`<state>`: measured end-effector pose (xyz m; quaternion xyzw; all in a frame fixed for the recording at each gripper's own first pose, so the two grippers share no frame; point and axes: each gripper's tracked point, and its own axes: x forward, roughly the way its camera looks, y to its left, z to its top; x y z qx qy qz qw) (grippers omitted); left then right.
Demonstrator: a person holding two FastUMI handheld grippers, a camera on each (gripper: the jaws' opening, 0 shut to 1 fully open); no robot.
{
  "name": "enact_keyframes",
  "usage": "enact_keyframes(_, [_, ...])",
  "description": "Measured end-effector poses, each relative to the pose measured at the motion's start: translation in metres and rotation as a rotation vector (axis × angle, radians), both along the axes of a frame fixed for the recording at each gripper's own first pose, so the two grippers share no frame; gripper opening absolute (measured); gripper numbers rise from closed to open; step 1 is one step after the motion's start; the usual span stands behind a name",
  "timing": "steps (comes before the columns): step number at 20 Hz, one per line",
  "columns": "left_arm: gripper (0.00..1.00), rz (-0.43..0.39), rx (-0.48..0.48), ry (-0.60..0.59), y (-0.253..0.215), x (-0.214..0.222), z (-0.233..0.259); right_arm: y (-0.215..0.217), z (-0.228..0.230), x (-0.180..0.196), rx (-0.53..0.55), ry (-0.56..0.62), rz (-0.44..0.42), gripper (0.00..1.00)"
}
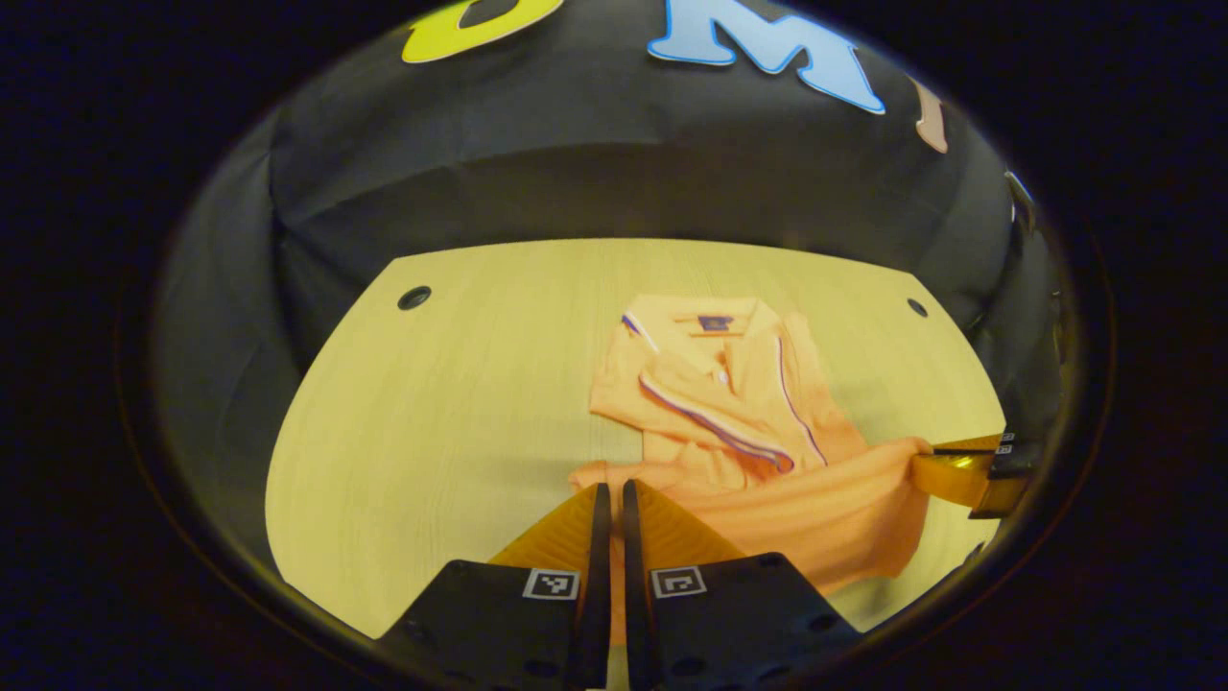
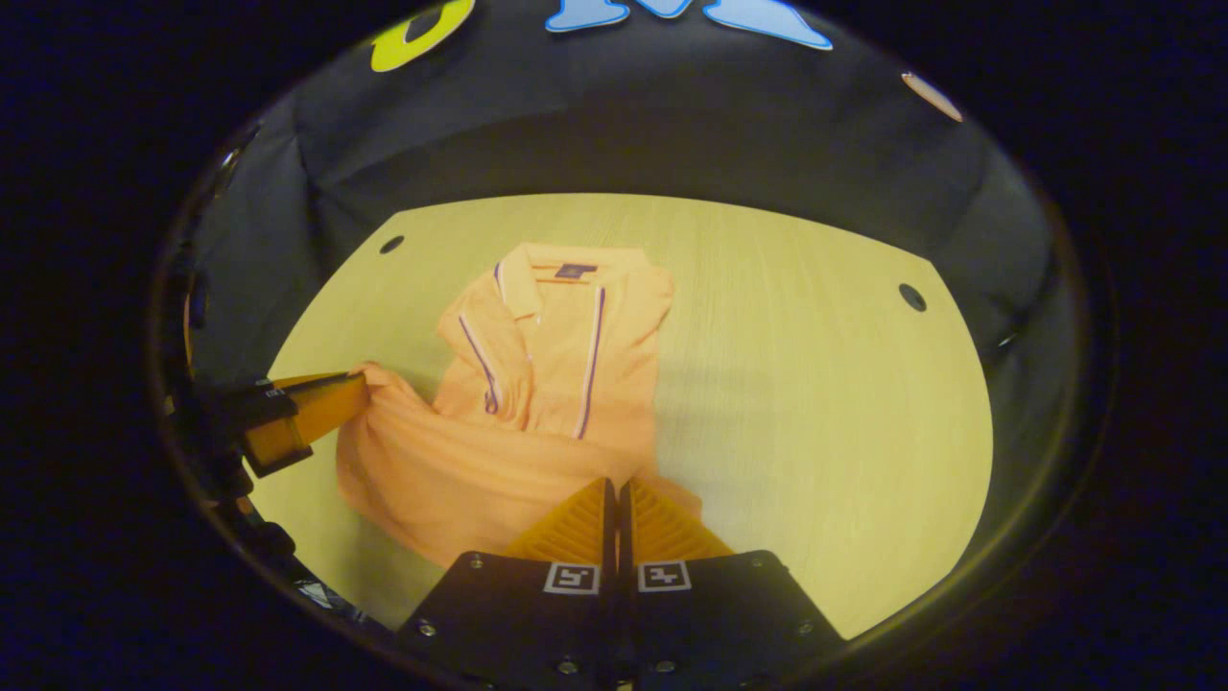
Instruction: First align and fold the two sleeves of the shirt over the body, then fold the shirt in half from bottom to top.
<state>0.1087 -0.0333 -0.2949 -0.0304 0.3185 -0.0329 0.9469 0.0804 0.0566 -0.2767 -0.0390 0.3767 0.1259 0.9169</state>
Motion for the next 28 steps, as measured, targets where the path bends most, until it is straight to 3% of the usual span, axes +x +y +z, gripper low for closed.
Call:
enact_keyframes(9, [0.13, 0.011, 0.013, -0.079, 0.008, 0.114, 0.020, 0.015, 0.051, 0.113, 0.029, -0.133, -0.018, 0.00])
enact_keyframes(14, [0.13, -0.001, 0.030, -0.131, -0.001, 0.167, 0.022, 0.015, 0.057, 0.164, 0.014, -0.183, -0.035, 0.00])
enact_keyframes(21, [0.12, -0.033, 0.061, -0.194, -0.019, 0.216, 0.010, -0.001, 0.030, 0.206, 0.042, -0.170, -0.102, 0.00])
enact_keyframes(28, [0.12, -0.013, 0.056, -0.177, -0.021, 0.225, -0.008, -0.007, 0.013, 0.218, 0.057, -0.143, -0.115, 0.00])
